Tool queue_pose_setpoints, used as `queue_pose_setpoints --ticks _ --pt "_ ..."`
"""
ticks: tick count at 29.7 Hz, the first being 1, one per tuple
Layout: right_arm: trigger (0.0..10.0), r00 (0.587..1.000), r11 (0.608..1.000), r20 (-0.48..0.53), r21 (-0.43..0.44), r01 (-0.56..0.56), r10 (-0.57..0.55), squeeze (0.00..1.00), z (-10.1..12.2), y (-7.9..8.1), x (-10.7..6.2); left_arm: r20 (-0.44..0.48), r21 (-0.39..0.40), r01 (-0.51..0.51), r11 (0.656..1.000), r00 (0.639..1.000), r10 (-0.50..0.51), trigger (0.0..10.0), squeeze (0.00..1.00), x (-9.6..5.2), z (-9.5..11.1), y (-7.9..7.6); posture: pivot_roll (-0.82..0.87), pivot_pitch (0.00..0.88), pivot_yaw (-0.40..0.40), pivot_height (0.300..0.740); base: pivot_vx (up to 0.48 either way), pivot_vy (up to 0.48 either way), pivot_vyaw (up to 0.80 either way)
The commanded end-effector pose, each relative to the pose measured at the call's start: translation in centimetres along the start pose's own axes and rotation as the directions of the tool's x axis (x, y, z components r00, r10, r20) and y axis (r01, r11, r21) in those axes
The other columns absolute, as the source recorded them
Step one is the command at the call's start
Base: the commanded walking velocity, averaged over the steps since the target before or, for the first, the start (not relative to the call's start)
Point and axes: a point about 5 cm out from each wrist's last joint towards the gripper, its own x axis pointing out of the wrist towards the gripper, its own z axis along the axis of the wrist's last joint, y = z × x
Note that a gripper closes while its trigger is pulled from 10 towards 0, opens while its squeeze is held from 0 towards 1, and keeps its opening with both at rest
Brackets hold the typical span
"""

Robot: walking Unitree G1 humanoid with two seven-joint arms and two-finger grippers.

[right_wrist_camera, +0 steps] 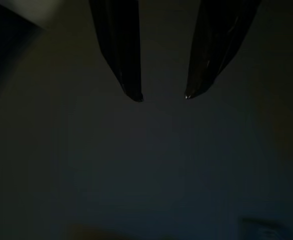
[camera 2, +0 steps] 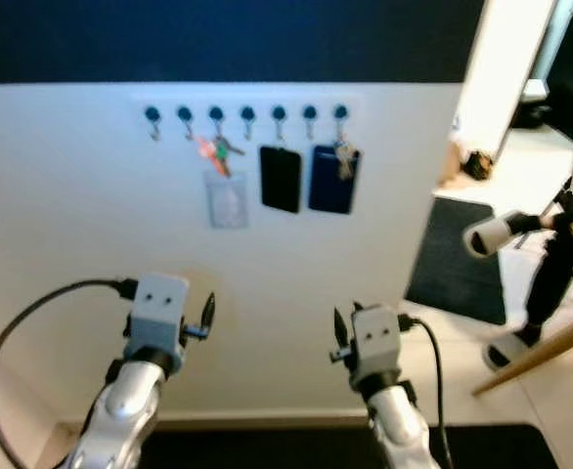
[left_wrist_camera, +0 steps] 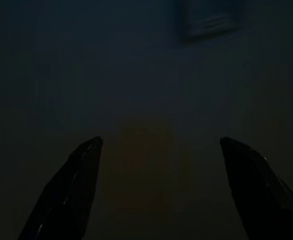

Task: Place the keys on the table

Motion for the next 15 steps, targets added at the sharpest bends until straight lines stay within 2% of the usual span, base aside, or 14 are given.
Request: queue_pose_setpoints --ticks 1,2,15 --pt "10.0 1.0 1.0 -0.014 -0.012 0.005 -0.005 0.0 -0.35 -0.37 -0.3 -0.002 0.009 0.006 1.0 1.0 -0.006 10.0 0.0 -0.16 -0.05 -0.17 0.17 0.134 0.017 0.74 0.349 0.0 0.0" --pt "10.0 1.0 1.0 -0.015 -0.013 0.005 -0.005 0.0 -0.37 -0.37 -0.31 -0.002 0.005 0.002 1.0 1.0 -0.002 10.0 0.0 -0.2 -0.05 -0.11 0.17 0.134 0.017 0.74 0.349 0.0 0.0" --pt "10.0 1.0 1.0 -0.02 -0.013 0.007 -0.007 0.0 -0.54 -0.39 -0.49 -0.005 -0.002 -0.011 1.0 1.0 0.011 10.0 0.0 -0.72 -0.13 0.49 0.17 0.139 0.022 0.74 0.0 0.0 0.0"
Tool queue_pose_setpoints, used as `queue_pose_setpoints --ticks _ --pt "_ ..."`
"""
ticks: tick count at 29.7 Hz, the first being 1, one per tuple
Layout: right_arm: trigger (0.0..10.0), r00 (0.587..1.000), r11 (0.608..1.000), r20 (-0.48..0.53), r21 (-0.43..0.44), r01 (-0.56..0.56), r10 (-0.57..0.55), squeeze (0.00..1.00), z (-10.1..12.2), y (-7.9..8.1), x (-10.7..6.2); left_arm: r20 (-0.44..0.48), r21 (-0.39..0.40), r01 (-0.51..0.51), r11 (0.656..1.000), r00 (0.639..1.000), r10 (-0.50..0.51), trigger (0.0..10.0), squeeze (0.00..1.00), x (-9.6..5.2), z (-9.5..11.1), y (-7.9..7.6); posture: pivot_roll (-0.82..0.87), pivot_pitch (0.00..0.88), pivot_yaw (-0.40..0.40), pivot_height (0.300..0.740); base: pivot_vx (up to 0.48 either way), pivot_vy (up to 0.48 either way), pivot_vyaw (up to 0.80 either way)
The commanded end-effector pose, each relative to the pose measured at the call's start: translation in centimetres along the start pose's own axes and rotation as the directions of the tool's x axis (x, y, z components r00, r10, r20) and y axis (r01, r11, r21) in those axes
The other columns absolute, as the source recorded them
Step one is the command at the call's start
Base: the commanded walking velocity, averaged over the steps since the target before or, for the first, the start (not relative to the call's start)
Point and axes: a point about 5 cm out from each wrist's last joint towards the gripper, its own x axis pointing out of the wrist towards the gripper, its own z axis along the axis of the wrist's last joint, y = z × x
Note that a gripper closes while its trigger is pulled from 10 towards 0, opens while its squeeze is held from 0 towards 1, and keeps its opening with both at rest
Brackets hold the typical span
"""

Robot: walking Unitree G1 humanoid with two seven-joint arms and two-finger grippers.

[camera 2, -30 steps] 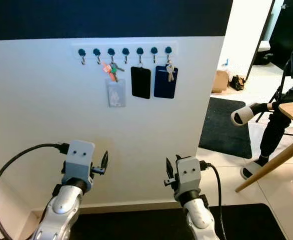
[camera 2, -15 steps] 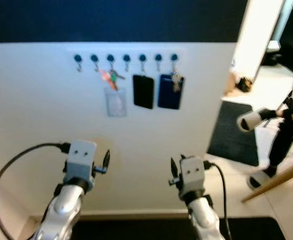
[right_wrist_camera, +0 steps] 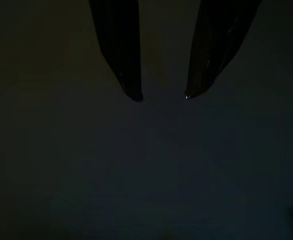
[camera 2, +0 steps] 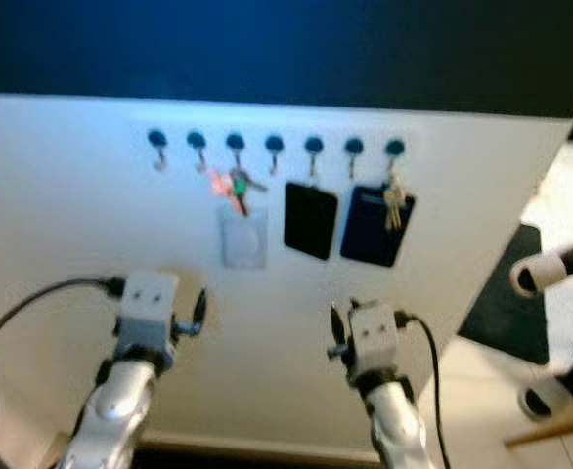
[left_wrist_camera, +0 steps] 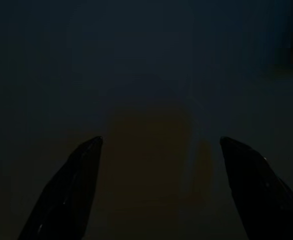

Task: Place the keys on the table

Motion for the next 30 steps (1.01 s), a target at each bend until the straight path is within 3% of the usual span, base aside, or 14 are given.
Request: queue_pose_setpoints --ticks 1,13,16,18,19,21,23,27,29,30 --pt "10.0 1.0 1.0 -0.021 0.0 0.001 -0.001 0.0 -0.5 0.0 -0.5 -0.019 0.008 0.008 1.0 1.0 -0.008 10.0 0.0 -0.3 -0.4 0.0 0.17 0.139 0.022 0.74 0.0 0.0 0.0" --pt "10.0 1.0 1.0 -0.014 0.0 -0.005 0.005 0.0 -0.4 0.1 -0.3 -0.029 0.028 -0.028 0.999 0.999 0.029 10.0 0.0 -0.8 -0.6 0.7 0.17 0.135 0.018 0.74 0.0 0.0 0.0" --pt "10.0 1.0 1.0 -0.011 0.002 -0.007 0.007 0.0 -0.3 0.2 -0.3 -0.024 0.035 -0.047 0.998 0.999 0.048 10.0 0.0 -1.0 -0.5 1.2 0.17 0.135 0.019 0.74 0.0 0.0 0.0" --pt "10.0 1.0 1.0 -0.009 -0.004 -0.016 0.016 0.0 -0.3 0.3 -0.5 -0.007 0.052 -0.099 0.994 0.995 0.099 10.0 0.0 -1.4 0.2 2.7 0.17 0.14 0.023 0.74 0.0 0.0 0.0" --pt "10.0 1.0 1.0 -0.009 -0.004 -0.016 0.016 0.0 -0.3 0.3 -0.5 -0.007 0.052 -0.099 0.994 0.995 0.099 10.0 0.0 -1.4 0.2 2.7 0.17 0.14 0.023 0.74 0.0 0.0 0.0" --pt "10.0 1.0 1.0 -0.023 -0.007 -0.022 0.022 0.0 -0.6 0.3 -1.0 0.039 0.045 -0.119 0.992 0.992 0.117 10.0 0.0 -1.6 1.9 4.3 0.18 0.148 0.021 0.74 0.0 0.0 0.0" --pt "10.0 0.999 1.0 -0.028 -0.008 -0.023 0.023 0.0 -0.8 0.3 -1.1 0.053 0.041 -0.114 0.993 0.992 0.112 10.0 0.0 -1.7 2.4 4.6 0.18 0.148 0.021 0.74 0.0 0.0 0.0" --pt "10.0 0.999 1.0 -0.048 -0.014 -0.028 0.027 0.0 -1.3 0.3 -1.9 0.119 -0.039 -0.049 0.998 0.991 0.053 10.0 0.0 -1.9 4.7 5.5 0.19 0.156 0.017 0.74 0.0 0.0 0.0" --pt "10.0 0.996 1.0 -0.083 -0.012 -0.019 0.018 0.0 -2.1 0.2 -2.8 0.198 -0.116 0.047 0.992 0.98 -0.023 10.0 0.0 -1.9 7.6 5.7 0.19 0.159 0.012 0.74 0.0 0.0 0.0" --pt "10.0 0.996 1.0 -0.083 -0.012 -0.019 0.018 0.0 -2.1 0.2 -2.8 0.198 -0.116 0.047 0.992 0.98 -0.023 10.0 0.0 -1.9 7.6 5.7 0.19 0.159 0.012 0.74 0.0 0.0 0.0"
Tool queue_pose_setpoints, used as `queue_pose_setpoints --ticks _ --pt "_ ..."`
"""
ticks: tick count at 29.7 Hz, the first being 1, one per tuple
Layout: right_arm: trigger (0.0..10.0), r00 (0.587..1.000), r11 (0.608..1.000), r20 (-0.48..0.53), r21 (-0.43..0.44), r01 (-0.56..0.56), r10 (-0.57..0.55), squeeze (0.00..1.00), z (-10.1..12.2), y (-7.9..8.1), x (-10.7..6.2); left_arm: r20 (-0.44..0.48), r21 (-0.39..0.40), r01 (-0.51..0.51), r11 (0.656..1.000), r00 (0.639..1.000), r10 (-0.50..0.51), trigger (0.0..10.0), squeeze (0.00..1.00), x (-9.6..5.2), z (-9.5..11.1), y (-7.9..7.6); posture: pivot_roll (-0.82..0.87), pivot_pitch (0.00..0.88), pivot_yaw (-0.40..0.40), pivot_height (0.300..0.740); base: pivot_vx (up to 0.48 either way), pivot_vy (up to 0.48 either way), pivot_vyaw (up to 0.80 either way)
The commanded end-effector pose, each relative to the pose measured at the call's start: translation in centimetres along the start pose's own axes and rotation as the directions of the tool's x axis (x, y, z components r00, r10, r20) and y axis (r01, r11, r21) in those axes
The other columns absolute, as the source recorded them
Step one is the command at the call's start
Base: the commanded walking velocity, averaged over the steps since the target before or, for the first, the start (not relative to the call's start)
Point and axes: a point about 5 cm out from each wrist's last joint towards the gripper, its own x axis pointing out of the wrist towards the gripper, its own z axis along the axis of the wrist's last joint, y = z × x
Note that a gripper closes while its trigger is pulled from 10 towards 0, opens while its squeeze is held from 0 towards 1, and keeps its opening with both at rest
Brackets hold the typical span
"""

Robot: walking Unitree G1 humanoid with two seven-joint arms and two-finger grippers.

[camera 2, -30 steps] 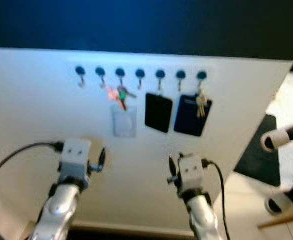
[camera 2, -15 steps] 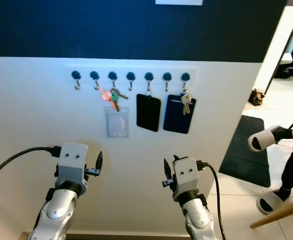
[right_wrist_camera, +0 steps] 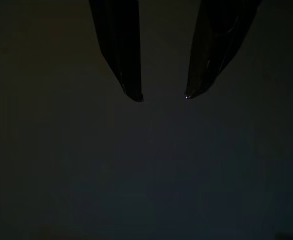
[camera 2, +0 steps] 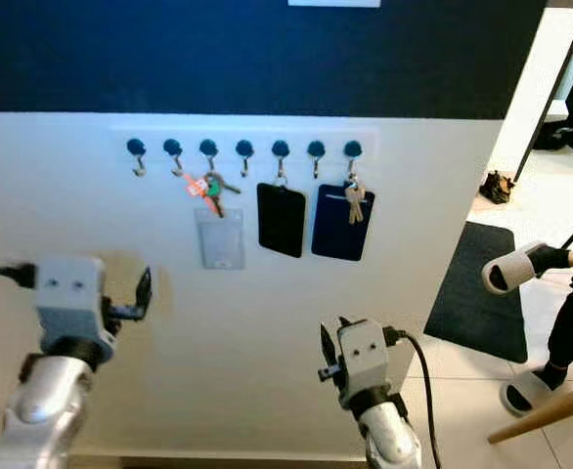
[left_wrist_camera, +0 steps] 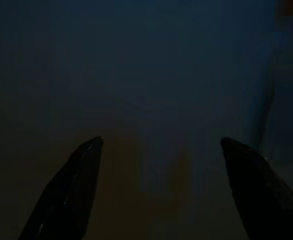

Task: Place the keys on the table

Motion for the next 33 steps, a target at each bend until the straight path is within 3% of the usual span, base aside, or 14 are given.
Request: queue_pose_setpoints --ticks 1,6,11,25,26,33 --pt "10.0 1.0 1.0 -0.017 -0.002 0.003 -0.003 0.0 -0.5 0.0 -0.6 0.028 -0.029 0.059 0.998 0.998 -0.058 10.0 0.0 0.1 1.4 -0.2 0.19 0.159 0.012 0.74 0.0 0.0 0.0" --pt "10.0 0.998 1.0 -0.058 0.006 0.006 -0.006 0.0 -1.5 0.3 -1.3 0.074 -0.031 0.13 0.991 0.989 -0.128 10.0 0.0 1.4 3.2 -2.3 0.19 0.168 0.016 0.74 0.0 0.0 0.0" --pt "10.0 0.999 1.0 -0.042 0.014 -0.003 0.004 0.0 -1.1 0.9 -0.9 0.036 -0.04 0.184 0.982 0.982 -0.183 10.0 0.0 2.3 2.4 -5.0 0.18 0.17 0.025 0.74 0.0 0.0 0.0" --pt "10.0 1.0 1.0 -0.022 0.008 0.011 -0.011 0.0 -0.7 0.5 -0.4 0.023 -0.105 0.08 0.991 0.997 -0.078 10.0 0.0 3.0 2.5 -4.4 0.18 0.153 0.028 0.74 0.0 0.0 0.0" --pt "10.0 1.0 1.0 -0.02 0.009 0.008 -0.008 0.0 -0.7 0.6 -0.3 0.029 -0.127 0.104 0.986 0.994 -0.101 9.4 0.0 3.2 2.6 -5.0 0.18 0.15 0.027 0.74 0.0 0.0 0.0" --pt "10.0 1.0 1.0 -0.012 0.011 0.002 -0.001 0.0 -0.5 0.8 0.2 0.032 -0.18 0.172 0.968 0.985 -0.169 10.0 0.0 3.1 2.7 -7.1 0.18 0.142 0.024 0.74 0.0 0.0 0.0"
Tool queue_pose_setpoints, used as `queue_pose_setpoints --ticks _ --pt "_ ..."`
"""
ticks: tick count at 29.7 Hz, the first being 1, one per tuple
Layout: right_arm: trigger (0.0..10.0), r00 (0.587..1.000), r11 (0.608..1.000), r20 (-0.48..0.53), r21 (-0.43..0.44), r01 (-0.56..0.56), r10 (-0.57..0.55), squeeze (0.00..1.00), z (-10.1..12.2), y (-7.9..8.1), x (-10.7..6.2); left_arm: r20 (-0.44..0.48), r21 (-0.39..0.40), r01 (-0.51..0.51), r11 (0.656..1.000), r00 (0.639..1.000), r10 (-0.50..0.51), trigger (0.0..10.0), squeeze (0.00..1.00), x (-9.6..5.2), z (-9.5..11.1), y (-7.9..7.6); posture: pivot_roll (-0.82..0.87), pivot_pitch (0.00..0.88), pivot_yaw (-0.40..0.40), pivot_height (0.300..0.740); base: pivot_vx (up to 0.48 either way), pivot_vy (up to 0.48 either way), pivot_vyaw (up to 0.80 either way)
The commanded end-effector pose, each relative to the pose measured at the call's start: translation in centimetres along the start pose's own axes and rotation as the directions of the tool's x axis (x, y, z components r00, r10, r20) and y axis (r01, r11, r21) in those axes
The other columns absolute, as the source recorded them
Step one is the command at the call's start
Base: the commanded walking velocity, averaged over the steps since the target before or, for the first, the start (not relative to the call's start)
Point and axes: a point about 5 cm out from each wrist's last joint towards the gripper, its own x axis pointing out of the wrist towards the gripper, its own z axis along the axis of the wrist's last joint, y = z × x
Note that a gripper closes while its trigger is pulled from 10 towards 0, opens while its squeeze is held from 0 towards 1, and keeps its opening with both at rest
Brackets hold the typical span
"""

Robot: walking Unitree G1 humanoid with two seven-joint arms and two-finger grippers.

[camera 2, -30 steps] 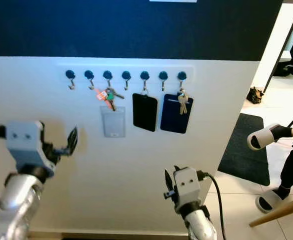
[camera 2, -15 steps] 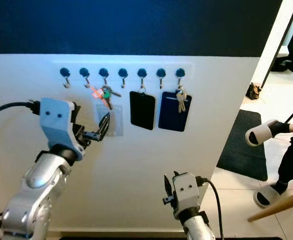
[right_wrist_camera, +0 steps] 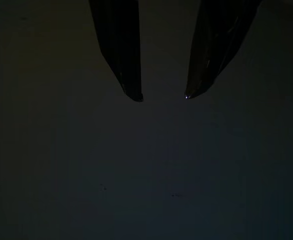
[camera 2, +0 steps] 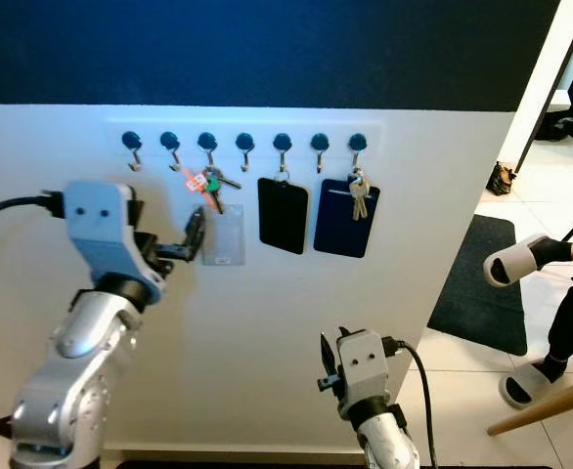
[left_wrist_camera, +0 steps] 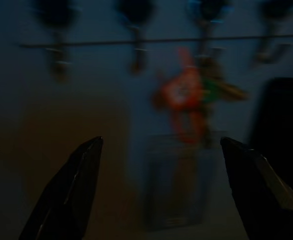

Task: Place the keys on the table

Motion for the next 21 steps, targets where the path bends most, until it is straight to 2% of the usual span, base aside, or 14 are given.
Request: queue_pose_setpoints --ticks 1,5,7,9,10,11,12,14,15,16,18,19,21 --pt "10.0 1.0 1.0 -0.016 -0.003 -0.006 0.006 0.0 -0.5 0.3 -0.2 -0.016 -0.019 0.008 1.0 1.0 -0.008 10.0 0.0 0.3 -0.3 -0.5 0.18 0.142 0.026 0.74 0.0 0.0 0.0" --pt "10.0 1.0 1.0 -0.015 -0.005 -0.008 0.007 0.0 -0.5 0.2 -0.1 -0.008 -0.042 0.03 0.999 1.0 -0.03 10.0 0.0 0.7 -0.1 -1.2 0.18 0.142 0.027 0.74 0.0 0.0 0.0" --pt "10.0 1.0 1.0 -0.015 -0.005 -0.007 0.007 0.0 -0.5 0.2 -0.1 -0.005 -0.047 0.036 0.998 0.999 -0.036 9.7 0.0 0.8 0.0 -1.4 0.18 0.142 0.029 0.74 0.0 0.0 0.0" --pt "10.0 1.0 1.0 -0.016 -0.006 -0.005 0.005 0.0 -0.5 0.2 -0.1 -0.001 -0.059 0.039 0.997 0.999 -0.039 7.4 0.0 1.2 0.1 -1.7 0.17 0.144 0.031 0.74 0.0 0.0 0.0" --pt "10.0 1.0 1.0 -0.016 -0.006 -0.005 0.005 0.0 -0.5 0.2 -0.1 -0.001 -0.059 0.039 0.997 0.999 -0.039 7.4 0.0 1.2 0.1 -1.7 0.17 0.144 0.031 0.74 0.0 0.0 0.0" --pt "10.0 1.0 1.0 -0.016 -0.005 -0.003 0.003 0.0 -0.5 0.2 -0.1 0.0 -0.061 0.041 0.997 0.999 -0.041 5.5 0.0 1.3 0.1 -1.8 0.18 0.147 0.032 0.74 0.0 0.0 0.0" --pt "10.0 1.0 1.0 -0.016 -0.004 -0.001 0.001 0.0 -0.5 0.2 -0.1 0.001 -0.063 0.043 0.997 0.999 -0.043 4.9 0.0 1.4 0.1 -1.9 0.18 0.147 0.035 0.74 0.0 0.0 0.0" --pt "10.0 1.0 1.0 -0.016 -0.004 -0.001 0.001 0.0 -0.5 0.2 -0.1 0.002 -0.064 0.044 0.997 0.999 -0.044 4.9 0.0 1.5 0.1 -2.0 0.18 0.149 0.037 0.74 0.0 0.0 0.0" --pt "10.0 1.0 1.0 -0.016 -0.003 -0.001 0.001 0.0 -0.5 0.3 -0.1 0.002 -0.066 0.045 0.997 0.999 -0.045 5.3 0.0 1.6 0.1 -2.0 0.18 0.149 0.037 0.74 0.0 0.0 0.0" --pt "10.0 1.0 1.0 -0.016 -0.003 0.0 0.0 0.0 -0.6 0.3 -0.1 0.001 -0.066 0.048 0.997 0.999 -0.048 6.2 0.0 1.6 0.1 -2.1 0.18 0.151 0.038 0.74 0.0 0.0 0.0" --pt "10.0 1.0 1.0 -0.016 -0.001 0.001 -0.001 0.0 -0.6 0.3 -0.1 -0.001 -0.066 0.05 0.997 0.999 -0.05 6.5 0.0 1.7 0.0 -2.2 0.18 0.152 0.039 0.74 0.0 0.0 0.0" --pt "10.0 1.0 1.0 -0.016 -0.001 0.002 -0.002 0.0 -0.6 0.4 -0.2 -0.004 -0.064 0.048 0.997 0.999 -0.048 7.0 0.0 1.7 -0.1 -2.2 0.18 0.152 0.042 0.74 0.0 0.0 0.0" --pt "10.0 1.0 1.0 -0.016 0.0 0.004 -0.004 0.0 -0.6 0.4 -0.2 -0.009 -0.066 0.04 0.997 0.999 -0.041 6.7 0.0 1.8 -0.2 -2.1 0.17 0.153 0.043 0.74 0.0 0.0 0.0"
